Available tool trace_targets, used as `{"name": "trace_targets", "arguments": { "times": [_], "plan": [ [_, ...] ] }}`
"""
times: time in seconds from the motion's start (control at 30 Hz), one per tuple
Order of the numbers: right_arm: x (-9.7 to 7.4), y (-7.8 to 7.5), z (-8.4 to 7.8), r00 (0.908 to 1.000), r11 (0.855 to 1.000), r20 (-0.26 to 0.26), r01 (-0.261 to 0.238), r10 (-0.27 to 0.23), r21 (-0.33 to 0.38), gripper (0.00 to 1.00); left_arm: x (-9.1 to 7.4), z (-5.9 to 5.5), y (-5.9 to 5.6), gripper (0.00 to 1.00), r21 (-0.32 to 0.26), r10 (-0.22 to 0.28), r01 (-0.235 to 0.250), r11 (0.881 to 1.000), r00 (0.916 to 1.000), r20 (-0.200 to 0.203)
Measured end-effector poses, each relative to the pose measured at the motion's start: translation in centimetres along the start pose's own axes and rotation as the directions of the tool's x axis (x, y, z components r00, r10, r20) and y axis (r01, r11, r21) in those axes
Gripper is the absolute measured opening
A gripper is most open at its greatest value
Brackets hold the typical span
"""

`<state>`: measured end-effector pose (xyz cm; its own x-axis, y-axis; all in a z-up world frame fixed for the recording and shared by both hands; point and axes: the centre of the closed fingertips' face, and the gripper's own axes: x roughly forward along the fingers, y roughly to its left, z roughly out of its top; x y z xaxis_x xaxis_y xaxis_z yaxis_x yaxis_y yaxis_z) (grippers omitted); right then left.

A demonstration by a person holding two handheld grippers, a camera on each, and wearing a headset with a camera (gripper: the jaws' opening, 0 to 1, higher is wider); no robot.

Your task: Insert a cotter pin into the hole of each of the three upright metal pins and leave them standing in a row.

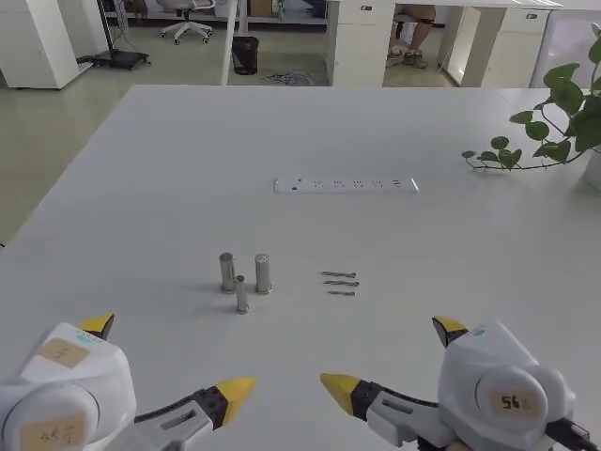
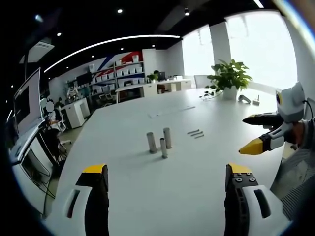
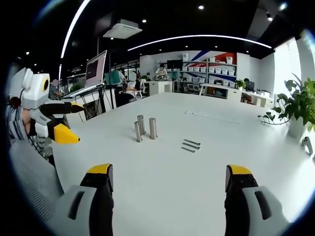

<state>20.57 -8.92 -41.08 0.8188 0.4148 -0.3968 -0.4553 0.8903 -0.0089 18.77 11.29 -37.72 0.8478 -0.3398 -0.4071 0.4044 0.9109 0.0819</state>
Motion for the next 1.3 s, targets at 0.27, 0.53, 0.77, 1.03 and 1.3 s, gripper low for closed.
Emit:
{"name": "trace_targets", "arguments": {
  "times": [0.27, 0.53, 0.77, 1.03, 1.3],
  "plan": [
    [-0.2, -0.3, 0.6, 0.9998, 1.000, 0.017, -0.006, 0.006, 0.011, 0.86, 0.0, 0.2, 0.2, 0.98, 0.021, 0.002, -0.002, 1.000, 1.0000, -0.002],
    [1.4, 1.1, 2.2, 0.9963, 0.997, 0.031, -0.080, 0.080, -0.023, 0.74, 0.2, 0.4, 0.0, 0.96, 0.016, -0.013, 0.013, 1.000, 0.9999, 0.002],
    [4.1, 3.0, 2.6, 0.9834, 0.983, 0.013, -0.180, 0.181, -0.043, 0.59, 0.5, 0.5, -0.1, 0.96, 0.004, -0.022, 0.022, 1.000, 0.9997, 0.005],
    [7.5, 5.0, 3.4, 0.9609, 0.959, 0.000, -0.276, 0.277, -0.068, 0.46, 0.6, 0.8, 0.4, 0.95, -0.006, -0.018, 0.019, 1.000, 0.9996, 0.022],
    [11.0, 6.5, 3.8, 0.9421, 0.938, 0.004, -0.333, 0.335, -0.095, 0.42, 0.9, 0.6, 0.9, 0.95, -0.013, -0.008, 0.009, 1.000, 0.9997, 0.023]
  ]
}}
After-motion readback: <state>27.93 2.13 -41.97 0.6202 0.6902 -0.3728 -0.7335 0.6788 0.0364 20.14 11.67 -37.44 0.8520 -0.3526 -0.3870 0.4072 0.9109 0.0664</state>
